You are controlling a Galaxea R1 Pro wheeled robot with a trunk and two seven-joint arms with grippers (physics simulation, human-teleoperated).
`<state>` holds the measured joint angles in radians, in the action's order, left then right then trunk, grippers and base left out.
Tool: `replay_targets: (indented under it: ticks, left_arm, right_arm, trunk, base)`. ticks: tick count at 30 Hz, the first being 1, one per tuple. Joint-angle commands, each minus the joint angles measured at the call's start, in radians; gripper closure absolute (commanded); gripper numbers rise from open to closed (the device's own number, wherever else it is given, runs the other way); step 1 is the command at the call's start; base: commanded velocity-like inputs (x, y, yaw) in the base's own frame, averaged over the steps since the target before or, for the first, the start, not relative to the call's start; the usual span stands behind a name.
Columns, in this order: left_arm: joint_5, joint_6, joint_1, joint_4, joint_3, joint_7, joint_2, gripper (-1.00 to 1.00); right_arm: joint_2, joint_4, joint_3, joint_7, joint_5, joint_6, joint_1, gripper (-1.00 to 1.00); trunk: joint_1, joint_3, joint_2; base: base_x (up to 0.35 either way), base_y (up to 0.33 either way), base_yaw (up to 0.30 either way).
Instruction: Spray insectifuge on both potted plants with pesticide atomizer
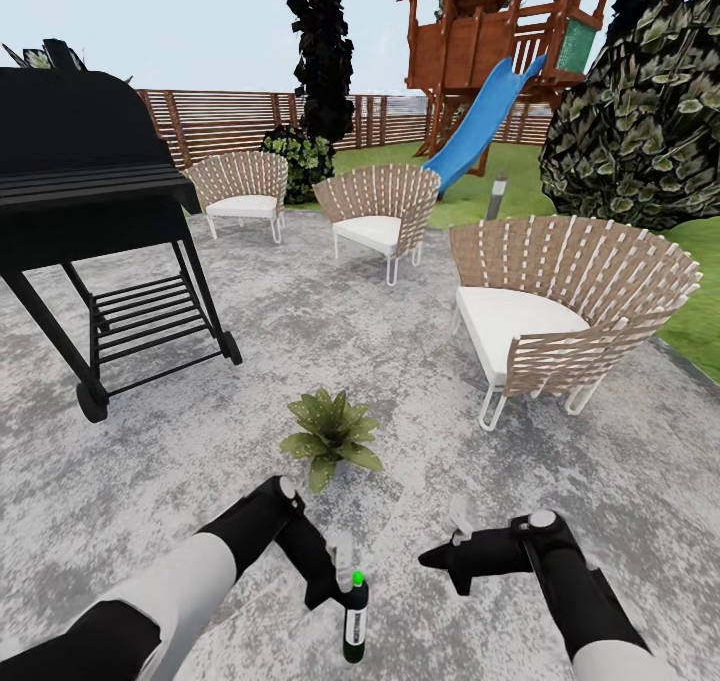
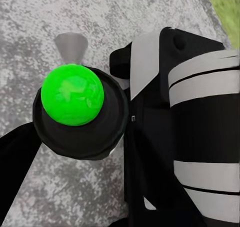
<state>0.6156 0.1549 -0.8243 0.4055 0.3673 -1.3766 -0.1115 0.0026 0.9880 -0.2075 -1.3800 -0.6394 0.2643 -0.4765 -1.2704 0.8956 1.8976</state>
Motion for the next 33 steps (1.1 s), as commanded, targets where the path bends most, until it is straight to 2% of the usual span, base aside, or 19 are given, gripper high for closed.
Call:
replay_targets:
  ticks: [1, 3, 5, 8, 13, 26, 30, 33]
  left_arm:
    - [0.003, 0.011, 0.0, 0.003, 0.001, -0.004, -0.001, 1.0]
    - [0.003, 0.012, -0.001, 0.005, 0.001, -0.004, -0.004, 1.0]
    - [0.004, 0.016, -0.002, 0.005, 0.001, -0.004, -0.008, 1.0]
    - [0.004, 0.059, -0.004, 0.006, 0.002, -0.004, -0.011, 1.0]
    - [0.006, 0.085, -0.005, 0.006, 0.002, -0.003, -0.018, 1.0]
    - [0.006, 0.127, -0.009, 0.036, 0.002, 0.015, -0.035, 1.0]
    - [0.006, 0.127, -0.009, 0.036, 0.002, 0.064, -0.048, 1.0]
    - [0.005, 0.127, -0.009, 0.036, 0.002, 0.077, -0.054, 1.0]
  right_arm:
    - [0.001, 0.001, 0.006, -0.006, -0.003, 0.011, -0.001, 1.0]
    - [0.001, 0.001, 0.012, -0.006, 0.01, 0.012, -0.001, 1.0]
    - [0.001, 0.001, 0.014, -0.006, 0.048, 0.012, -0.001, 1.0]
    - [0.001, 0.015, 0.021, -0.007, 0.069, 0.014, -0.001, 1.0]
    - [0.0, 0.043, 0.052, -0.007, 0.073, 0.016, -0.001, 1.0]
    - [0.001, 0.064, 0.057, -0.007, 0.075, 0.016, -0.001, 1.0]
    - [0.001, 0.073, 0.057, -0.008, 0.075, 0.016, -0.001, 1.0]
    - [0.001, 0.076, 0.058, -0.008, 0.075, 0.018, -0.001, 1.0]
  trunk:
    - [0.0, 0.001, 0.0]
    - [0.0, 0.001, 0.0]
    - [0.0, 0.001, 0.0]
    - [0.0, 0.001, 0.0]
    - [0.0, 0.001, 0.0]
    - [0.0, 0.001, 0.0]
    - [0.0, 0.001, 0.0]
    - [0.0, 0.001, 0.0]
  base:
    - [0.0, 0.0, 0.0]
    - [0.0, 0.0, 0.0]
    - [0.0, 0.0, 0.0]
    - [0.0, 0.0, 0.0]
    - [0.0, 0.0, 0.0]
    - [0.0, 0.0, 0.0]
    - [0.0, 0.0, 0.0]
    - [0.0, 0.0, 0.0]
